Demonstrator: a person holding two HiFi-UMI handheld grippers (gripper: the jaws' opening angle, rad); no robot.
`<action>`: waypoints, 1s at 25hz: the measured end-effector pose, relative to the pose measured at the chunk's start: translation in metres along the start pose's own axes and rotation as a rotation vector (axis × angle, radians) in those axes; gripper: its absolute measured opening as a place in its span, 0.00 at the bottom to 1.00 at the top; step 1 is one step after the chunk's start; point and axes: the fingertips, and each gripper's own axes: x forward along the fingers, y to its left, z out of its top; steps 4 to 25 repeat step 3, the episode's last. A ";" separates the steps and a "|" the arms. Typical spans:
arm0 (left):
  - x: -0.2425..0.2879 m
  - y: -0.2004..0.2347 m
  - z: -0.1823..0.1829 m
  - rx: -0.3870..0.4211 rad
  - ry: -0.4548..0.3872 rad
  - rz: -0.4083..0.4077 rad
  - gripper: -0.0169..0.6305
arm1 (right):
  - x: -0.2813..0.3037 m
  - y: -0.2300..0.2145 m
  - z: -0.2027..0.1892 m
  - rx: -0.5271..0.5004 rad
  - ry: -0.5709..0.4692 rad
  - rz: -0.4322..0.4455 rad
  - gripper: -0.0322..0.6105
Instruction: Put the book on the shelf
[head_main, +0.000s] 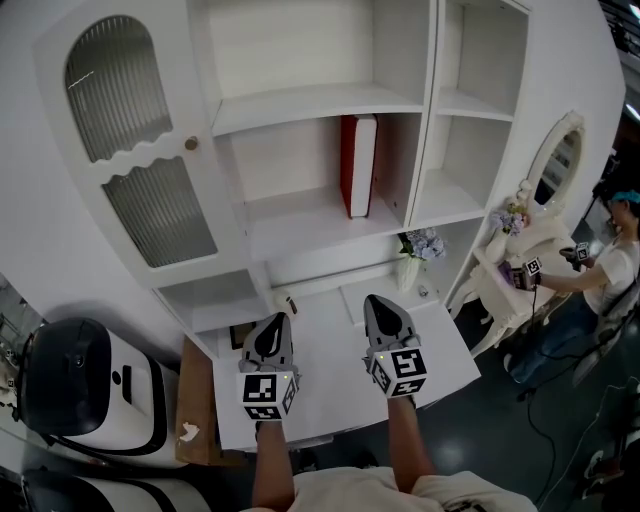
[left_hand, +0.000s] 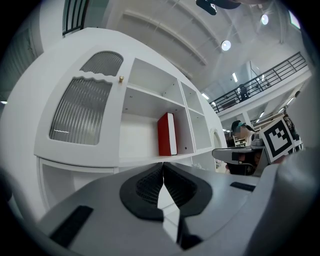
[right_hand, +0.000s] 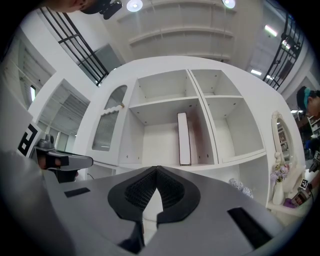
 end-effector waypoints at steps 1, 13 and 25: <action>-0.001 0.000 0.000 0.001 0.000 0.000 0.05 | 0.000 0.000 0.001 -0.001 -0.001 0.001 0.09; -0.002 0.001 0.001 0.001 -0.003 0.000 0.05 | 0.000 0.001 0.002 -0.004 -0.004 0.002 0.09; -0.002 0.001 0.001 0.001 -0.003 0.000 0.05 | 0.000 0.001 0.002 -0.004 -0.004 0.002 0.09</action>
